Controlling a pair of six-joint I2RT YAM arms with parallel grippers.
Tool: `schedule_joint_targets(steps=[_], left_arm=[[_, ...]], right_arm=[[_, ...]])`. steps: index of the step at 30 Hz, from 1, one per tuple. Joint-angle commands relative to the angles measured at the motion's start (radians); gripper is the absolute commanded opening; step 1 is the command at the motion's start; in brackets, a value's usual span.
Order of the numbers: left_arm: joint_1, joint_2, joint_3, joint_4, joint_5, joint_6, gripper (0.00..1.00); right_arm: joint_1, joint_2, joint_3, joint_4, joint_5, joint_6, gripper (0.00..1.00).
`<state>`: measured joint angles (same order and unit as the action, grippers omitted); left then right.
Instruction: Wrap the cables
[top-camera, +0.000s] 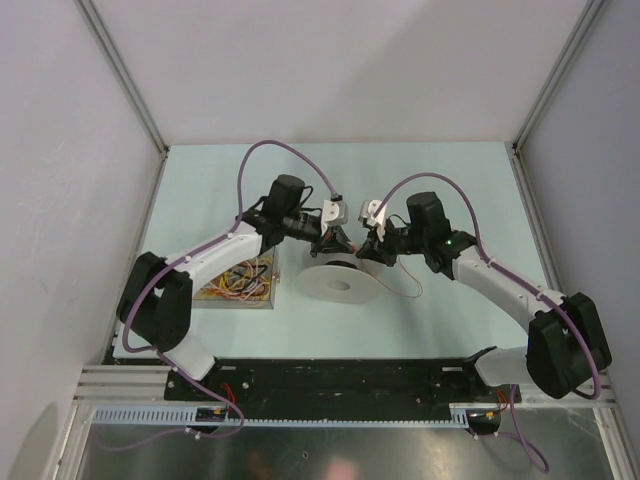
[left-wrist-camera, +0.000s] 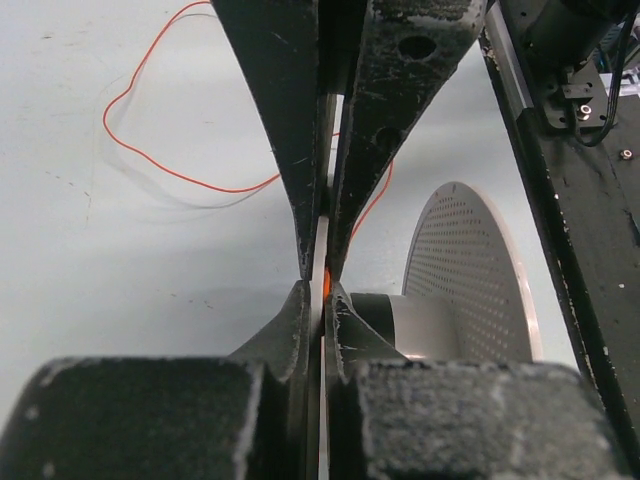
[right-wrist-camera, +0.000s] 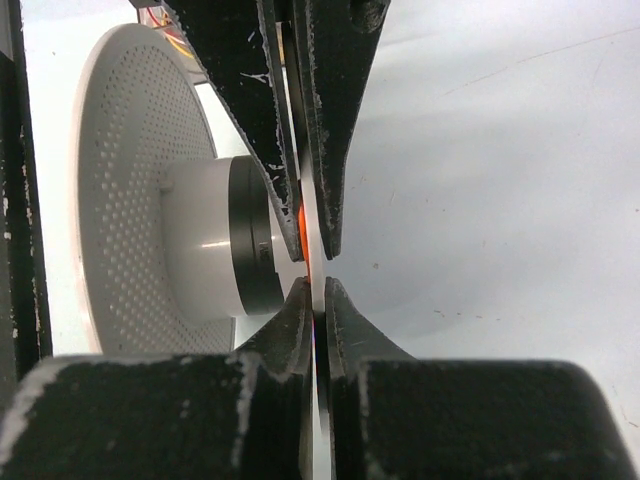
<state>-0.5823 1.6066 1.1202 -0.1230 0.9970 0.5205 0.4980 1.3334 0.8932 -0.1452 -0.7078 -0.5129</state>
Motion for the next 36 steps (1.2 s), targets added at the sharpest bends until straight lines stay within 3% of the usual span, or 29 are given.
schedule_joint_targets(steps=[1, 3, 5, 7, 10, 18, 25, 36], left_arm=[[-0.006, -0.004, 0.028, 0.01, -0.012, -0.076, 0.0], [0.005, -0.009, 0.03, 0.009, -0.011, -0.086, 0.0], [0.015, -0.019, 0.033, 0.008, -0.009, -0.089, 0.0], [0.021, -0.036, 0.032, 0.005, -0.01, -0.08, 0.0], [0.024, -0.065, 0.03, -0.002, -0.013, -0.059, 0.0], [0.035, -0.117, 0.111, -0.026, -0.007, -0.095, 0.0], [0.085, -0.128, 0.248, -0.034, 0.053, -0.241, 0.0], [0.132, -0.113, 0.444, -0.034, 0.073, -0.379, 0.0]], right_arm=[[-0.005, -0.031, 0.007, 0.033, 0.077, 0.031, 0.08], [-0.017, -0.046, 0.007, 0.033, 0.086, 0.049, 0.27], [-0.039, -0.07, 0.007, 0.025, 0.092, 0.067, 0.57], [-0.058, -0.101, 0.008, 0.016, 0.094, 0.087, 0.79], [-0.096, -0.152, 0.012, 0.004, 0.093, 0.121, 0.96], [-0.25, -0.235, 0.036, -0.153, 0.031, 0.077, 0.99], [-0.377, -0.239, 0.036, -0.276, -0.053, -0.073, 0.99], [-0.403, -0.271, 0.036, -0.373, -0.173, -0.285, 0.99]])
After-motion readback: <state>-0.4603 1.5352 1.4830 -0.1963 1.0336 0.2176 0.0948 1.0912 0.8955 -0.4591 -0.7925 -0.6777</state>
